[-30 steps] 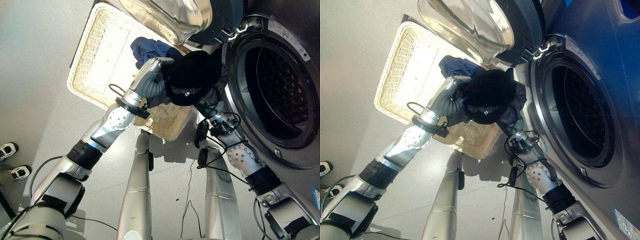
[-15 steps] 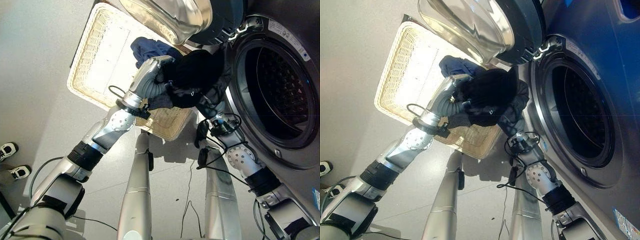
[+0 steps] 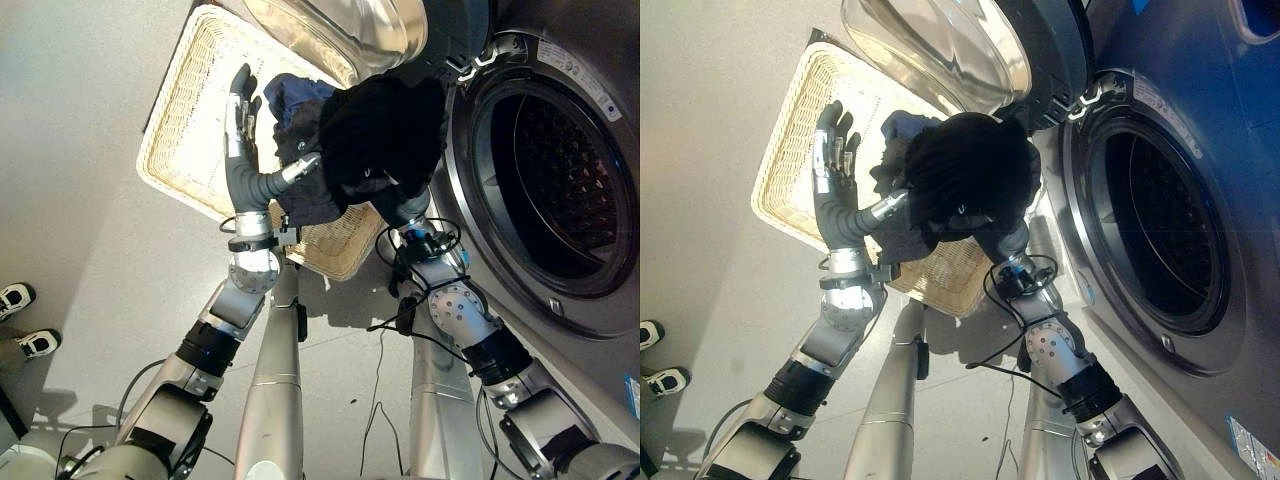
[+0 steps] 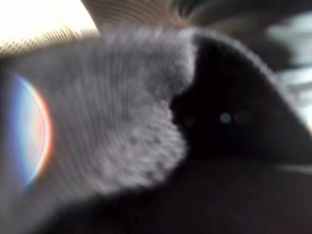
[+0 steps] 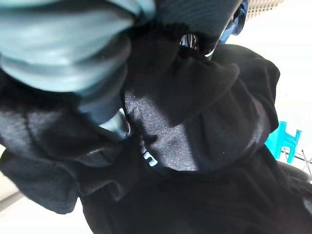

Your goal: Put the clothes into the washing machine.

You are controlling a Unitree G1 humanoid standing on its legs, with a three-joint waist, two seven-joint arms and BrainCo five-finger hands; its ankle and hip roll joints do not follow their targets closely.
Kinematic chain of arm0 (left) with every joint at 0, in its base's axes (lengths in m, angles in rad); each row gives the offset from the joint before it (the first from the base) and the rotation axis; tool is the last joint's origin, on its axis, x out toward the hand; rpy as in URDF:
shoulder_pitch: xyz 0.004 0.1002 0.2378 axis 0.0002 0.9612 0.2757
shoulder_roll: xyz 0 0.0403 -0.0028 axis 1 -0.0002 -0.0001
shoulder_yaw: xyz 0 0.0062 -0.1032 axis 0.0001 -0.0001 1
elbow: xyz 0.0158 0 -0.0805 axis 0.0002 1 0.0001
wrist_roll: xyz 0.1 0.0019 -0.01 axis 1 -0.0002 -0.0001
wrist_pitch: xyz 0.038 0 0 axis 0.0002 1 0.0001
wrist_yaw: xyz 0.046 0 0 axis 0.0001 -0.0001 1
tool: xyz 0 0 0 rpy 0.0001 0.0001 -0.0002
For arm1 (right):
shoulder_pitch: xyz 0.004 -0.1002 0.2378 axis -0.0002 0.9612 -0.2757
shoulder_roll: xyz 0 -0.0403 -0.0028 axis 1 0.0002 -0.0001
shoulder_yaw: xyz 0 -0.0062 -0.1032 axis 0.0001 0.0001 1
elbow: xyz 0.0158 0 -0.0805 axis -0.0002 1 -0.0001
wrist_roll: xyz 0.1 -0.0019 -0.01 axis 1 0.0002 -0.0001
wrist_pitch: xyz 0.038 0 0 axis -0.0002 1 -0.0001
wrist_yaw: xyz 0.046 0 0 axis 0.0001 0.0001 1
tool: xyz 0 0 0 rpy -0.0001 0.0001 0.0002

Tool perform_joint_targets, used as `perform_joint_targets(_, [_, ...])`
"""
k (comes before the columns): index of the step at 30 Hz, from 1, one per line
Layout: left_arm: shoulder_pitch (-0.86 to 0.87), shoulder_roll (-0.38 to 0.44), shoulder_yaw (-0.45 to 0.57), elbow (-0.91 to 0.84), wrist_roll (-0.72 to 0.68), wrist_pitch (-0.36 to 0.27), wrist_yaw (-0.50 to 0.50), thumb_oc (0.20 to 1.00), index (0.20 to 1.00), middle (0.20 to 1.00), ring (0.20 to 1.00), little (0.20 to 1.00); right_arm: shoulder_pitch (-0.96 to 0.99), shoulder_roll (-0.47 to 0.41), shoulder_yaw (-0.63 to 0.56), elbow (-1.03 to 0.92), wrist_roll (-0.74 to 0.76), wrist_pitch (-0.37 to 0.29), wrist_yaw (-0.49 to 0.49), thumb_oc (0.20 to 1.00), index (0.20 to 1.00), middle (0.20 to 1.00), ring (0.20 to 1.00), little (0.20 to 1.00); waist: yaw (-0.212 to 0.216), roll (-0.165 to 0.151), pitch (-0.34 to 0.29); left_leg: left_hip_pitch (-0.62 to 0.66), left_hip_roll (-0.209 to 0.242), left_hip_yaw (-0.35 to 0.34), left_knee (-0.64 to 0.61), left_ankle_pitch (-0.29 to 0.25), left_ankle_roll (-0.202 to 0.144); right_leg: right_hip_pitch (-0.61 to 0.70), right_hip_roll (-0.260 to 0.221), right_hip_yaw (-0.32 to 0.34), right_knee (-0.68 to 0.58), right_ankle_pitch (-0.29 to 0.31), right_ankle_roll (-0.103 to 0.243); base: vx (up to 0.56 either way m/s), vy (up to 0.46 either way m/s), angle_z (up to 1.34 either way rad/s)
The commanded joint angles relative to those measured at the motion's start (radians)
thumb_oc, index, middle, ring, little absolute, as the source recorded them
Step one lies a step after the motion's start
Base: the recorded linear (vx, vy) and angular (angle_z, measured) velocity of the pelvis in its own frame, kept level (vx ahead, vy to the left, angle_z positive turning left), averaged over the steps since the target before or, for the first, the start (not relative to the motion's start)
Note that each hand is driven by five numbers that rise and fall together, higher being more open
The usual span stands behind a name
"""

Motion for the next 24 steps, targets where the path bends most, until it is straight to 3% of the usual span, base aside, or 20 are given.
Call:
perform_joint_targets(1, [-0.035, -0.002, 0.054, -0.073, -0.018, -0.088, 0.023, 1.000, 1.000, 1.000, 1.000, 1.000, -0.028, 0.048, -0.033, -0.133, -0.033, -0.021, 0.004, 0.200, 0.200, 0.200, 0.200, 0.200, 0.007, -0.024, -0.009, -0.013, -0.125, 0.020, 0.108, -0.090, 0.093, 0.066, 0.065, -0.070, -0.271, 0.228, 0.045, 0.00, 0.000, 0.00])
perform_joint_targets(4, [-0.034, 0.000, 0.077, -0.058, -0.011, -0.110, 0.054, 1.000, 1.000, 1.000, 1.000, 1.000, -0.024, 0.038, -0.058, -0.095, -0.022, -0.027, -0.006, 0.200, 0.200, 0.200, 0.200, 0.200, 0.006, -0.020, -0.009, -0.011, -0.126, 0.021, 0.111, -0.092, 0.092, 0.067, 0.065, -0.069, -0.268, 0.226, 0.045, 0.00, 0.000, 0.00])
perform_joint_targets(13, [-0.060, 0.037, 0.118, 0.030, 0.081, -0.098, 0.200, 1.000, 1.000, 1.000, 1.000, 1.000, -0.002, -0.025, -0.100, 0.060, 0.014, -0.028, -0.066, 0.200, 0.200, 0.200, 0.200, 0.200, -0.003, -0.020, -0.009, -0.015, -0.119, 0.031, 0.120, -0.095, 0.083, 0.064, 0.068, -0.062, -0.261, 0.220, 0.043, 0.00, 0.011, 0.00])
perform_joint_targets(20, [-0.124, 0.093, 0.102, 0.205, 0.220, -0.014, 0.349, 1.000, 1.000, 1.000, 1.000, 1.000, 0.010, -0.112, -0.125, 0.323, 0.147, -0.064, -0.054, 0.200, 0.200, 0.200, 0.200, 0.200, -0.020, -0.020, -0.009, -0.019, -0.103, 0.049, 0.124, -0.099, 0.073, 0.056, 0.077, -0.049, -0.256, 0.215, 0.039, 0.00, 0.041, -0.01])
perform_joint_targets(24, [-0.181, 0.139, 0.076, 0.327, 0.266, 0.028, 0.340, 1.000, 1.000, 1.000, 1.000, 1.000, -0.007, -0.149, -0.162, 0.452, 0.244, -0.070, -0.060, 0.200, 0.200, 0.200, 0.200, 0.200, -0.032, -0.025, -0.009, -0.019, -0.095, 0.059, 0.130, -0.103, 0.067, 0.054, 0.085, -0.042, -0.253, 0.215, 0.039, 0.00, 0.035, -0.01])
